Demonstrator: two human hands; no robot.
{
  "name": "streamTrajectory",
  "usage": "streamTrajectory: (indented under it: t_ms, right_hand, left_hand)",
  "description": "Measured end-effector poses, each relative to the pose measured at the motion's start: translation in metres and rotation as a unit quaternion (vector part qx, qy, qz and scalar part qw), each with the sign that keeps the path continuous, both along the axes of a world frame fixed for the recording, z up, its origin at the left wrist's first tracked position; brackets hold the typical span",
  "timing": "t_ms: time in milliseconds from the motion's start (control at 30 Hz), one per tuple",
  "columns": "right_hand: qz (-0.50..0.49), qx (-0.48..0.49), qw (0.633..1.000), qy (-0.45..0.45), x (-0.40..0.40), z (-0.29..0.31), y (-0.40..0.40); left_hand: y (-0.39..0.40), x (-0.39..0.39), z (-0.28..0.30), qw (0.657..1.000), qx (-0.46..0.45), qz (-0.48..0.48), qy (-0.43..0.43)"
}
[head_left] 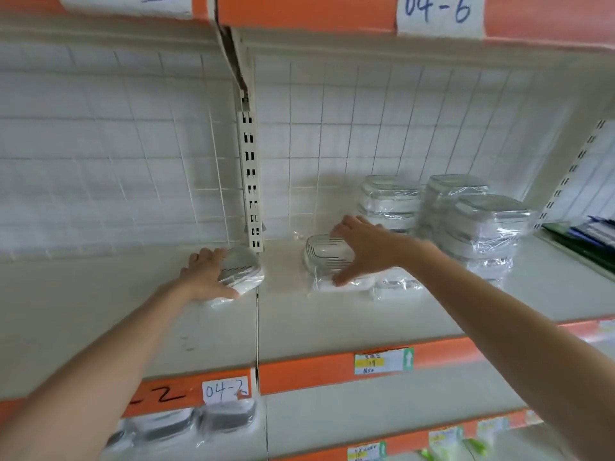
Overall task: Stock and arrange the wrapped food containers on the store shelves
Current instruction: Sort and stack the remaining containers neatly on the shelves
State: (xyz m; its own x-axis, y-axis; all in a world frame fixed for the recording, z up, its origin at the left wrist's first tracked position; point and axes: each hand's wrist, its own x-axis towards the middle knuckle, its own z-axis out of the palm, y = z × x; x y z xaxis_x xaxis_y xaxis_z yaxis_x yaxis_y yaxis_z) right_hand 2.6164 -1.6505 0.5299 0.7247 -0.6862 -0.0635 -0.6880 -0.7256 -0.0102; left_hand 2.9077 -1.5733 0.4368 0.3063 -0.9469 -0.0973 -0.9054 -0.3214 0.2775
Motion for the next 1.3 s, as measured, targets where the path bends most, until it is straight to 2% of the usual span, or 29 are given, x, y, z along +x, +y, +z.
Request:
streamTrajectory:
  t_ms: [100,233,367,500,600,667,867,1000,1100,1167,1267,1300]
  right_hand:
    - [-0.031,0.009,0.998,-0.054,-0.034,0.024,-0.011]
    - [-0.070,-0.013,0.996,-0.060,-0.062,0.040,-0.028]
    - [-0.109,-0.047,0.992,-0.030,-0.075,0.036,-0.046]
    - [-0.088,0.030,0.996,-0.009,-0.078,0.008,-0.050]
    - [-0.080,0.018,0.996,0.020,-0.079,0.012,-0.054]
    - [-0.092,0.017,0.996,0.006,-0.085,0.022,-0.054]
    - [-0.124,-0.025,0.984,-0.128,-0.120,0.051,-0.049]
    - [-0.100,-0.028,0.990,-0.098,-0.132,0.040,-0.047]
    - [-0.097,-0.012,0.990,-0.101,-0.134,0.027,-0.048]
    - [-0.092,-0.030,0.989,-0.114,-0.133,0.027,-0.049]
    - [-0.081,-0.047,0.987,-0.128,-0.126,0.028,-0.052]
    - [-0.076,-0.041,0.987,-0.135,-0.122,0.027,-0.052]
  left_hand:
    - [-0.010,-0.020,0.004,0.998,-0.023,-0.049,0.023]
    - [-0.025,-0.060,0.022,0.991,-0.084,-0.100,0.038]
    - [-0.036,-0.089,0.051,0.980,-0.146,-0.102,0.085]
    - [-0.041,-0.113,0.072,0.960,-0.212,-0.125,0.133]
    - [-0.045,-0.134,0.087,0.943,-0.256,-0.147,0.155]
    - [-0.049,-0.151,0.098,0.938,-0.257,-0.169,0.160]
    - [-0.079,-0.214,0.114,0.941,-0.248,-0.208,0.097]
    - [-0.100,-0.242,0.104,0.950,-0.212,-0.223,0.040]
    - [-0.101,-0.232,0.093,0.933,-0.267,-0.191,0.147]
    - [-0.099,-0.217,0.085,0.914,-0.305,-0.098,0.248]
    - [-0.095,-0.203,0.071,0.886,-0.233,0.027,0.399]
    - [-0.092,-0.205,0.066,0.865,-0.191,0.047,0.461]
